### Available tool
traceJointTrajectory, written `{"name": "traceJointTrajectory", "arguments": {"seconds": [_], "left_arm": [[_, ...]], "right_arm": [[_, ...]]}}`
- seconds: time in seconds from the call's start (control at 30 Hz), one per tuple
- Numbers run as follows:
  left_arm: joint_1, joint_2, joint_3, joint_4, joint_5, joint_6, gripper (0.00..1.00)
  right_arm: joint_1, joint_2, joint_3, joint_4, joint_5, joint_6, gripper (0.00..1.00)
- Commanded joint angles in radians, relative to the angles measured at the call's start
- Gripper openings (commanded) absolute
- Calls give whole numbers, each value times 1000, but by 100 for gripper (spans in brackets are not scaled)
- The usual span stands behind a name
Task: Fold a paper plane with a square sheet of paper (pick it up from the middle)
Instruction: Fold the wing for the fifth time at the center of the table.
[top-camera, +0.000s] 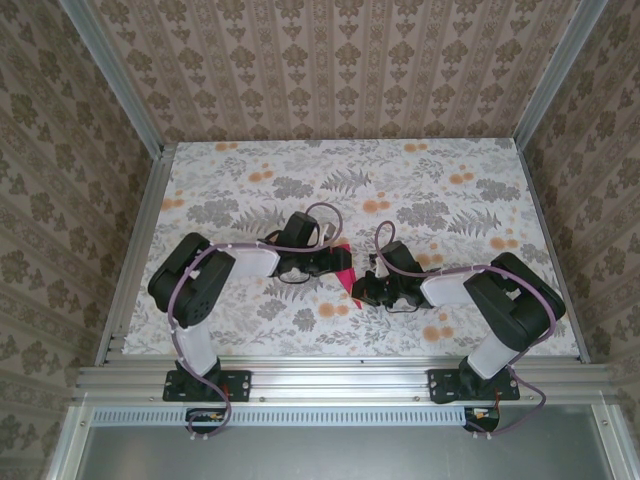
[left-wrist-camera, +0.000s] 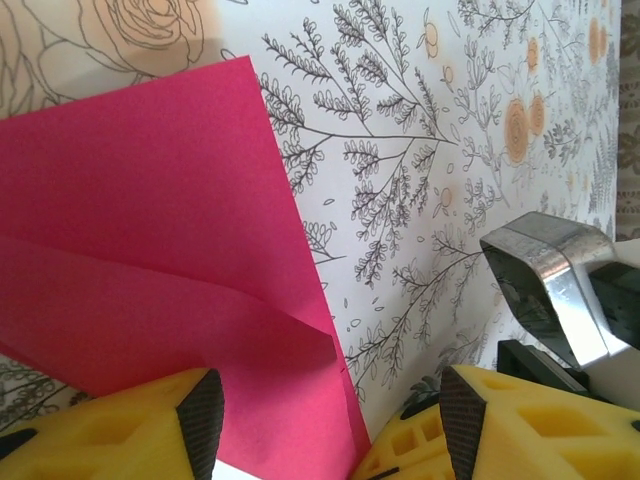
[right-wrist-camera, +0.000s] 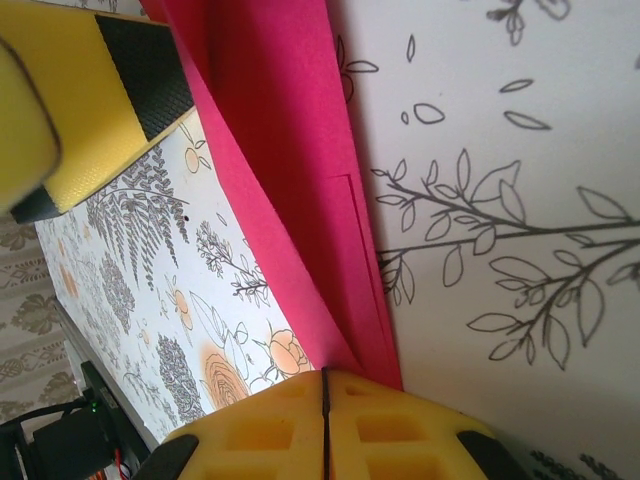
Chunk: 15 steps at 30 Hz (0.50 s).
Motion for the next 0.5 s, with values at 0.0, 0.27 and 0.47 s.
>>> {"name": "traceJointTrajectory", "arguments": {"seconds": [0.0,0.27,0.47], "left_arm": [[25,32,15,0,-20,28,62],[69,41,26,-11,-5,49,62],[94,42,54,-50,-3,67,62]], "right_arm": [[21,79,-51,-114,62,-2,8],[22,78,-80,-109,56,-3,7],[21,76,-89,-109,53,-3,7]]}}
